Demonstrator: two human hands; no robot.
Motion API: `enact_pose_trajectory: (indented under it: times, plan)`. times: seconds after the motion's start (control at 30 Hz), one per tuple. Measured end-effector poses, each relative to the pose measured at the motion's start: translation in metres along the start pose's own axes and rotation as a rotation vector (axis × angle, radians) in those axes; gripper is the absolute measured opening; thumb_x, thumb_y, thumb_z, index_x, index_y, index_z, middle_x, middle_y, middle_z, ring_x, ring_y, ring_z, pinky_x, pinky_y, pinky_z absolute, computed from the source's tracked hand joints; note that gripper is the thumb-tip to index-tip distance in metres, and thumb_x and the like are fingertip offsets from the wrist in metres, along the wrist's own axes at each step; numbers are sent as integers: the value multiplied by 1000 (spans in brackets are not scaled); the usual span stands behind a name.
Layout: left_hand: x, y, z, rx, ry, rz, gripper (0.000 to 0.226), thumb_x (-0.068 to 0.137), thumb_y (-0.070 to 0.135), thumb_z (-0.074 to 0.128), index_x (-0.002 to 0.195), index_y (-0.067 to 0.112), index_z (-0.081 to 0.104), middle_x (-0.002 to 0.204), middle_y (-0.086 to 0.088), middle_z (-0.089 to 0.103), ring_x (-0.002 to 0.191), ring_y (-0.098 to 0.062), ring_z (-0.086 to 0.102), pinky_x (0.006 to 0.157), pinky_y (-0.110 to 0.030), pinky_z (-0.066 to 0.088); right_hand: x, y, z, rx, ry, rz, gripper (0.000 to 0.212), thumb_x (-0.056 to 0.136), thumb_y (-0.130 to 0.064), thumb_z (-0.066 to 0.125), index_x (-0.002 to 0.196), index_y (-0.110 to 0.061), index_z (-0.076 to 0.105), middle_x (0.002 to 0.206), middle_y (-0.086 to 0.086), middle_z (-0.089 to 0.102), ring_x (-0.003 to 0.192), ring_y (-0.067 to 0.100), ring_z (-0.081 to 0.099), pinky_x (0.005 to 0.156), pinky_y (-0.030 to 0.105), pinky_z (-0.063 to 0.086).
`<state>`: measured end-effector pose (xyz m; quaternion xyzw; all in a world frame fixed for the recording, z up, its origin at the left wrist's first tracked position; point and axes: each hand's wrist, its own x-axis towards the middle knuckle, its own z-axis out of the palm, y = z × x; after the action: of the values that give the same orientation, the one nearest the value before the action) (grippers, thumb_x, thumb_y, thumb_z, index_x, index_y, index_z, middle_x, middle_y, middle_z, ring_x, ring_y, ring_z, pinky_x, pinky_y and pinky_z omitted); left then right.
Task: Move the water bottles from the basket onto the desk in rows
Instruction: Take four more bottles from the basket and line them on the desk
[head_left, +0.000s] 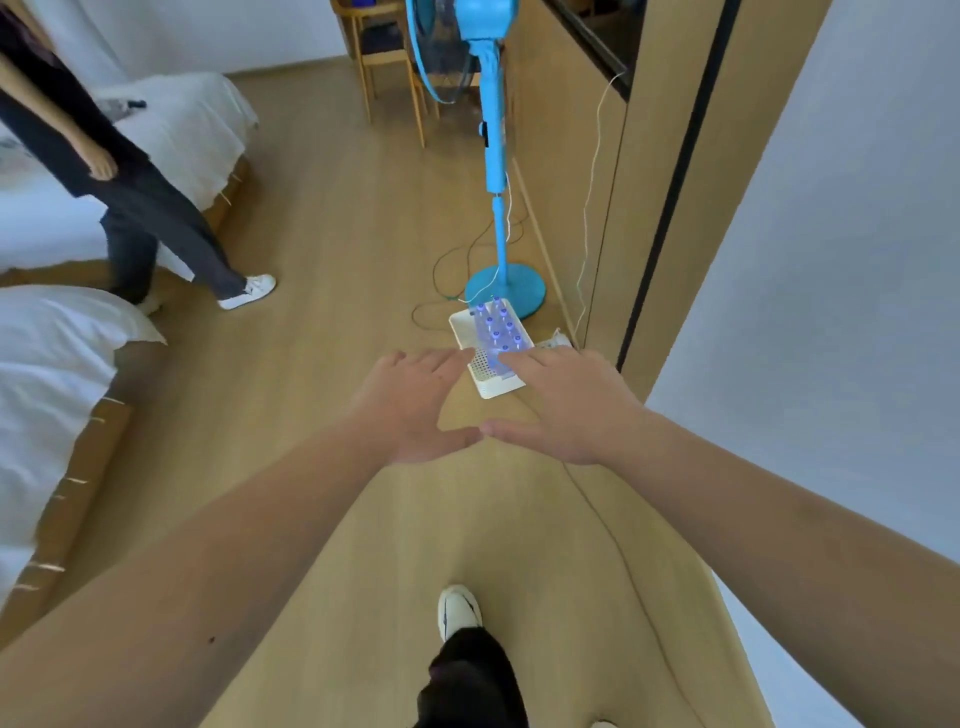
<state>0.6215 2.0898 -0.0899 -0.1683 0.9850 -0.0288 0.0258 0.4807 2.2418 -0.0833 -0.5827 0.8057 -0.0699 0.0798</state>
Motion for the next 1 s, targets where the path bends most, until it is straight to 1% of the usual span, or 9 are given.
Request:
enact_pose_trajectory:
  times: [0.1, 0.2, 0.33, 0.43, 0.5, 0.57, 0.67, 0.83, 1.0]
  plan:
    - [57, -61, 27, -9, -15, -21, 93, 74, 74, 41, 147, 23, 16, 150, 2, 34, 135, -18, 32, 108, -41, 26, 87, 6, 15, 0, -38, -14, 91, 71, -84, 26, 141, -26, 32, 135, -4, 50, 124, 21, 43, 100, 40, 36]
    - [116, -123, 53, -41, -51, 3, 92, 75, 73, 41, 147, 22, 16, 150, 2, 34, 134, -19, 33, 107, -41, 26, 173, 14, 35, 9, -83, 37, 92, 70, -85, 24, 141, -28, 31, 136, -5, 49, 125, 20, 43, 99, 40, 37]
    - [190, -193, 65, 3, -124, 132, 90, 77, 74, 39, 147, 21, 17, 148, 2, 36, 132, -19, 36, 105, -40, 28, 263, 28, 46, 64, -141, 124, 91, 69, -86, 23, 139, -29, 33, 137, -6, 49, 121, 20, 46, 96, 41, 41]
    - [260, -234, 66, 6, -172, 190, 90, 77, 72, 40, 147, 21, 17, 147, 1, 37, 131, -20, 36, 105, -40, 28, 317, 51, 47, 126, -156, 209, 90, 69, -87, 21, 140, -31, 32, 138, -7, 48, 122, 19, 45, 94, 41, 41]
    - [309, -252, 74, 4, -201, 232, 88, 78, 72, 40, 147, 22, 17, 146, 1, 38, 130, -20, 37, 105, -39, 29, 351, 73, 54, 175, -164, 278, 93, 68, -88, 19, 142, -33, 27, 142, -8, 43, 126, 17, 41, 96, 41, 41]
    - [358, -266, 95, 7, -228, 286, 87, 78, 71, 40, 147, 22, 18, 145, 2, 38, 129, -19, 38, 104, -39, 29, 387, 99, 71, 219, -195, 340, 91, 71, -86, 25, 144, -33, 24, 147, -8, 38, 130, 17, 38, 99, 41, 39]
    - [430, -282, 138, 11, -290, 337, 86, 79, 70, 41, 147, 23, 18, 147, 2, 38, 130, -19, 37, 103, -39, 30, 443, 142, 109, 270, -227, 415, 87, 74, -82, 34, 144, -30, 26, 146, -5, 39, 130, 19, 38, 100, 42, 36]
    - [539, -305, 207, 16, -413, 427, 83, 80, 67, 45, 146, 23, 21, 146, 5, 38, 131, -18, 36, 105, -39, 29, 521, 202, 172, 351, -200, 553, 85, 71, -82, 34, 137, -29, 36, 135, -4, 50, 120, 21, 47, 90, 43, 44]
    - [618, -324, 273, 29, -504, 578, 81, 81, 66, 46, 146, 22, 24, 145, 5, 39, 130, -17, 37, 104, -40, 30, 564, 231, 227, 436, -183, 738, 82, 72, -81, 28, 135, -29, 34, 132, -4, 50, 115, 22, 47, 84, 41, 43]
